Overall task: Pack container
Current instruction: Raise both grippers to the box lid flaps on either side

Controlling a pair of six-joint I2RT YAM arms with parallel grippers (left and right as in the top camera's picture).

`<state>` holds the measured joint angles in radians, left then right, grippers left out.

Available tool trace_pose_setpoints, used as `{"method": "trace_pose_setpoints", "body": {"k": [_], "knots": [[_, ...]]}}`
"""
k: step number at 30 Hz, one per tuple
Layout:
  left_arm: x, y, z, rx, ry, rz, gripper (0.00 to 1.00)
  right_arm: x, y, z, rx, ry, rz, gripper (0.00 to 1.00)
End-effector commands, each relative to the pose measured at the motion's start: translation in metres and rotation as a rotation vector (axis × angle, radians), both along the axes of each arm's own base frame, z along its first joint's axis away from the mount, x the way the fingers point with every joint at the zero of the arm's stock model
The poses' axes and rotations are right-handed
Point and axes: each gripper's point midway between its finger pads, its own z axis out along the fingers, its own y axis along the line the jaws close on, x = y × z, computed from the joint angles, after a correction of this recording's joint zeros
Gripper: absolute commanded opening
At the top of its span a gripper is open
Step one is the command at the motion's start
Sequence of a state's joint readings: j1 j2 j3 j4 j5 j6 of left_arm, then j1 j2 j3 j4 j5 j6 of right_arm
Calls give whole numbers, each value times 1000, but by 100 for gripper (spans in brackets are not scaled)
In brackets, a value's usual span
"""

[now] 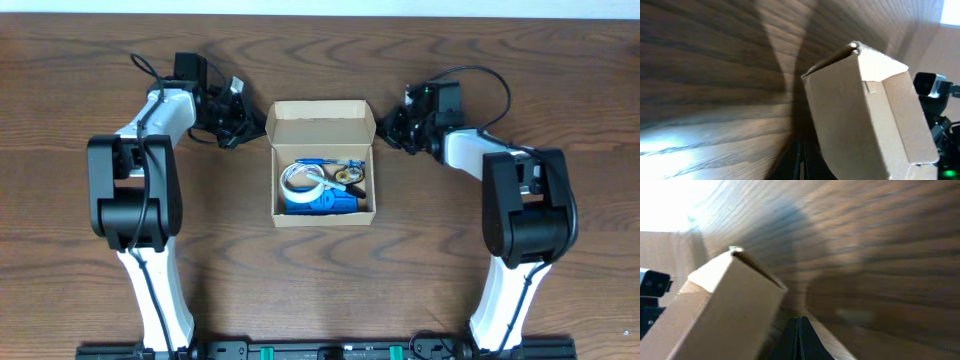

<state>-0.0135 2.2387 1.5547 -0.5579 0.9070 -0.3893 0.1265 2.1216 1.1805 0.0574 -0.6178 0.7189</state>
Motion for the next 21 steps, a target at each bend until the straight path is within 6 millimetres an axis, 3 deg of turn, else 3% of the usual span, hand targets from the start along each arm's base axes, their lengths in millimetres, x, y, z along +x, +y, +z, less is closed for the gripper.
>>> {"method": "trace_pose_setpoints", "body": {"k": [1,8,12,21], "knots": [[4,-7,6,-72,9,5,6,-4,13,1,60,17,16,1],[5,-16,18,-148,-19,-26,6,2,23,18,119,-49,58,2],[8,-21,33,-196,-76,-67,6,9,29,37,174,-137,105,2],[18,-20,90,-181,-276,-122,6,20,30,74,260,-239,182,1]]}}
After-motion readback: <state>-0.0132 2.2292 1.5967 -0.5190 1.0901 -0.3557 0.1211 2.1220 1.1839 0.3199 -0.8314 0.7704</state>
